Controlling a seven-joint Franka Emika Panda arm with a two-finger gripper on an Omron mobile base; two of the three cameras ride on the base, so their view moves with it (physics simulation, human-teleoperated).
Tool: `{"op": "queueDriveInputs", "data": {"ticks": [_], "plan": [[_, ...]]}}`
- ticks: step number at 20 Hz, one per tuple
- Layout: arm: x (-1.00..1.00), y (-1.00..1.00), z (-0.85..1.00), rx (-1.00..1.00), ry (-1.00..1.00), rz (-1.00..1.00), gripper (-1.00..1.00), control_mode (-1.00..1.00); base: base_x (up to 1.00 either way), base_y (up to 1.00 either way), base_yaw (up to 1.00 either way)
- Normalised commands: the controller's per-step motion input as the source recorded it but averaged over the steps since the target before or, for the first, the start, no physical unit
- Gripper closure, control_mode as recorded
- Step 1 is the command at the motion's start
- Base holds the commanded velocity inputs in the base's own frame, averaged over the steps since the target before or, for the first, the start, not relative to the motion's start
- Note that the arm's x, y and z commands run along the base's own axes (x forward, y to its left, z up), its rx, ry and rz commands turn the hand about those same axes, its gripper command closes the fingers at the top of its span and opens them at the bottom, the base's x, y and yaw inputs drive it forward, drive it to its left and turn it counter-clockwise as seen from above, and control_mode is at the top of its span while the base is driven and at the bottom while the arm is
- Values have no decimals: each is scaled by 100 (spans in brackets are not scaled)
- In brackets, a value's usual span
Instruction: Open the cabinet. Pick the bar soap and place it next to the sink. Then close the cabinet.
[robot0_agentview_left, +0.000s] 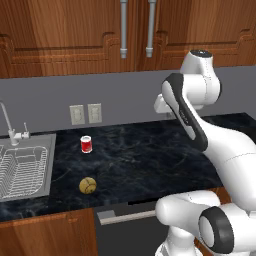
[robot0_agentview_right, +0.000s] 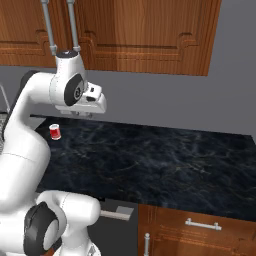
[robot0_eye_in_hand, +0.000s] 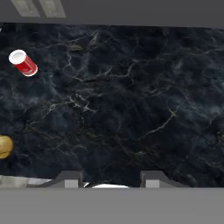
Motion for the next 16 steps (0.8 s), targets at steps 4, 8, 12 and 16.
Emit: {"op": "queueDriveInputs", "data": {"ticks": [4,8,12,16], "plan": [[-33,0,1,0,-7,0,-100,-100,0,0,0],[-43,9,2,0,-13,0,-100,-100,0,0,0],[-25,35,4,0,-16,4,-100,-100,0,0,0],[-15,38,7,0,-23,2,-100,-100,0,0,0]]}}
